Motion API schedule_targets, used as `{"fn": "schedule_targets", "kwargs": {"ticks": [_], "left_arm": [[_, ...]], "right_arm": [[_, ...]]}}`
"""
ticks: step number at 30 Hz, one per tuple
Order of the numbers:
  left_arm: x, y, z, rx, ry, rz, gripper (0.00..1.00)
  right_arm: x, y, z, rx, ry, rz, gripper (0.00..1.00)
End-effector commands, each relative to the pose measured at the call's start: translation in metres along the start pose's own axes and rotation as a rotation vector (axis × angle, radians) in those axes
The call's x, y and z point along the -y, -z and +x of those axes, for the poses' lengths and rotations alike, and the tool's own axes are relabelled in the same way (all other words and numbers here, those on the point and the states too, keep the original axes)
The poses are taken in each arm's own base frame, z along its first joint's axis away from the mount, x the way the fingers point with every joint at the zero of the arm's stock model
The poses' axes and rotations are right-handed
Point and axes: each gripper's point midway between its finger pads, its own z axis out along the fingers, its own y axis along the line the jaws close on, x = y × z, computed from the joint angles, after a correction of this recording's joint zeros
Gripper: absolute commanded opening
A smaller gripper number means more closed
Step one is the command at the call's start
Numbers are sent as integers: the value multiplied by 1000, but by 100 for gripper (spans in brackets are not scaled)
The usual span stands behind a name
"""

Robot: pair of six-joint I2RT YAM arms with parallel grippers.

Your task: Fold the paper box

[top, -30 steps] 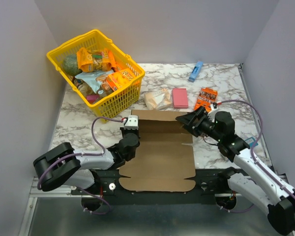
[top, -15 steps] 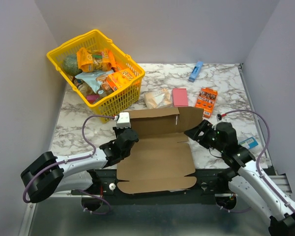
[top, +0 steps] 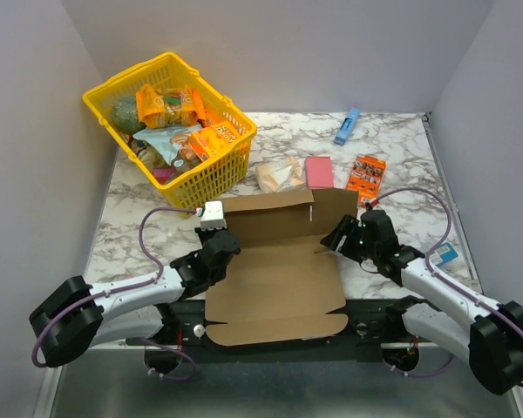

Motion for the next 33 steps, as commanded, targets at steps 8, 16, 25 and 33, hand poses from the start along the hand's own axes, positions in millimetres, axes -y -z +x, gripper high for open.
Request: {"fn": "schedule_targets", "kwargs": {"ticks": [8,16,25,33], "left_arm": [[-3,1,0,10,58,4,0],[-3,0,2,5,39,-4,0],[4,-4,13,-23,4,5,0],[10,-4,11,-26,14,20,0]], "right_arm": [[-3,-27,-13,104,-2,-45,66],[-20,-29,-10,93,-13,-87,39],[-47,-20,-18,185,101,-43,25],[-69,-42,14,112,208,12,41]]}}
